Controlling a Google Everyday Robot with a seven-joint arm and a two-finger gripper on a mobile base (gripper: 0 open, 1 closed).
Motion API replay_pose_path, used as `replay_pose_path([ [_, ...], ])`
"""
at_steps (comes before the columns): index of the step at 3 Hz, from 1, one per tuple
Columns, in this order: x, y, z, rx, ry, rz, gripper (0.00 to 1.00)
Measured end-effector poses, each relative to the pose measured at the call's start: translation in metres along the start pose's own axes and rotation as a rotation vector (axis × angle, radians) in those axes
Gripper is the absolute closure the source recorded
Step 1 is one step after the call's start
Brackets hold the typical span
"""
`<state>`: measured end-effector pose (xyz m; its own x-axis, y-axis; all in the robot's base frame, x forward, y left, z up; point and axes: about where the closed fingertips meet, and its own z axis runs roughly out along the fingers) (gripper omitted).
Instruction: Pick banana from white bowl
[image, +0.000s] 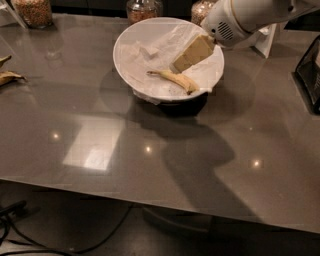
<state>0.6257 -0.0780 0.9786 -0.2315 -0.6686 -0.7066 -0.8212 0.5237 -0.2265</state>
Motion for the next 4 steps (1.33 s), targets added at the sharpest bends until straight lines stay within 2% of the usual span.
replay_pose_path([
  [1, 0.003, -0.014, 0.032, -0.011, 0.007, 0.024, 0.29],
  [2, 0.013, -0.027, 0.059, -0.033, 0.023, 0.057, 0.40],
  [4, 0.040, -0.033, 0.097, -0.084, 0.083, 0.114, 0.41],
])
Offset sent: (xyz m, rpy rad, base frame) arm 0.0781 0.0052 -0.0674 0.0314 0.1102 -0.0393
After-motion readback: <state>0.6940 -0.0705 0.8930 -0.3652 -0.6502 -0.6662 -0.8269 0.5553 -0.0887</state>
